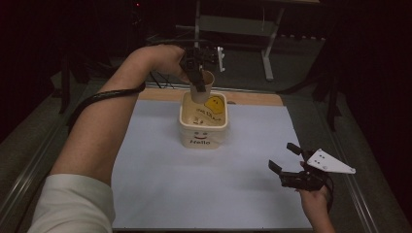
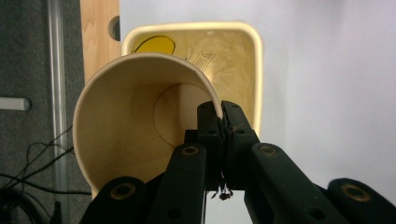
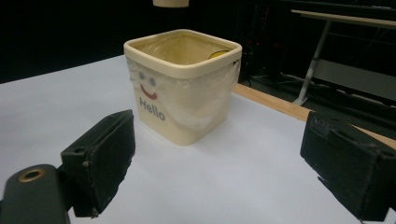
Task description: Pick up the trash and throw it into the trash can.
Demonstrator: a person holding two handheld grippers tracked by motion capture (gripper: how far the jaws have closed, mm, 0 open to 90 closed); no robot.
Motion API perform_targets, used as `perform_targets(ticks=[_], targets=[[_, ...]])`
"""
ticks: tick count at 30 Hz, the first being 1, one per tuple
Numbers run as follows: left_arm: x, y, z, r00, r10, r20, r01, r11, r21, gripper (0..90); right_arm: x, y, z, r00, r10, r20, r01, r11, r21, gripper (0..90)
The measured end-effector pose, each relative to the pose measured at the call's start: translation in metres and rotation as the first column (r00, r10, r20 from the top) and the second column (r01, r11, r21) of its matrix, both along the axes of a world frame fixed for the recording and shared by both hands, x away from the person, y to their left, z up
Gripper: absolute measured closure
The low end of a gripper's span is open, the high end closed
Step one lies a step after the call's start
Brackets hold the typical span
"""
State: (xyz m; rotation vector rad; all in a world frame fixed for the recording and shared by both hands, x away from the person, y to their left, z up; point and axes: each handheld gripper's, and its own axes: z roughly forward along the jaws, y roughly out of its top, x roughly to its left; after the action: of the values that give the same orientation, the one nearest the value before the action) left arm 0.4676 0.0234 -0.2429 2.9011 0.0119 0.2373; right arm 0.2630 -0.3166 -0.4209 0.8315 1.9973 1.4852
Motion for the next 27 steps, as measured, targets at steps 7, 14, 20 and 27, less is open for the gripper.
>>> perform_targets(ticks=[7, 14, 20, 27], targets=[[0.005, -0.003, -0.009, 0.9999, 0.008, -0.015, -0.008, 0.9998, -0.019, 88.6, 0.001, 0.001, -0.001, 1.0, 0.005, -0.007, -0.005, 1.0, -0.003, 10.1], [0.011, -0.004, -0.025, 0.9991, 0.014, -0.04, -0.014, 0.9998, -0.016, 88.5, 0.001, 0.001, -0.002, 1.0, 0.005, -0.005, -0.005, 1.0, 0.001, 10.0], [0.014, -0.004, -0.029, 0.9996, 0.008, -0.029, -0.009, 0.9996, -0.029, 88.5, 0.002, 0.002, -0.002, 1.0, 0.006, -0.007, -0.006, 1.0, 0.0, 10.1], [0.015, -0.003, -0.034, 0.9997, 0.019, -0.017, -0.02, 0.9986, -0.049, 78.4, 0.002, 0.001, -0.003, 0.9999, 0.006, -0.009, -0.006, 1.0, 0.0, 10.1]])
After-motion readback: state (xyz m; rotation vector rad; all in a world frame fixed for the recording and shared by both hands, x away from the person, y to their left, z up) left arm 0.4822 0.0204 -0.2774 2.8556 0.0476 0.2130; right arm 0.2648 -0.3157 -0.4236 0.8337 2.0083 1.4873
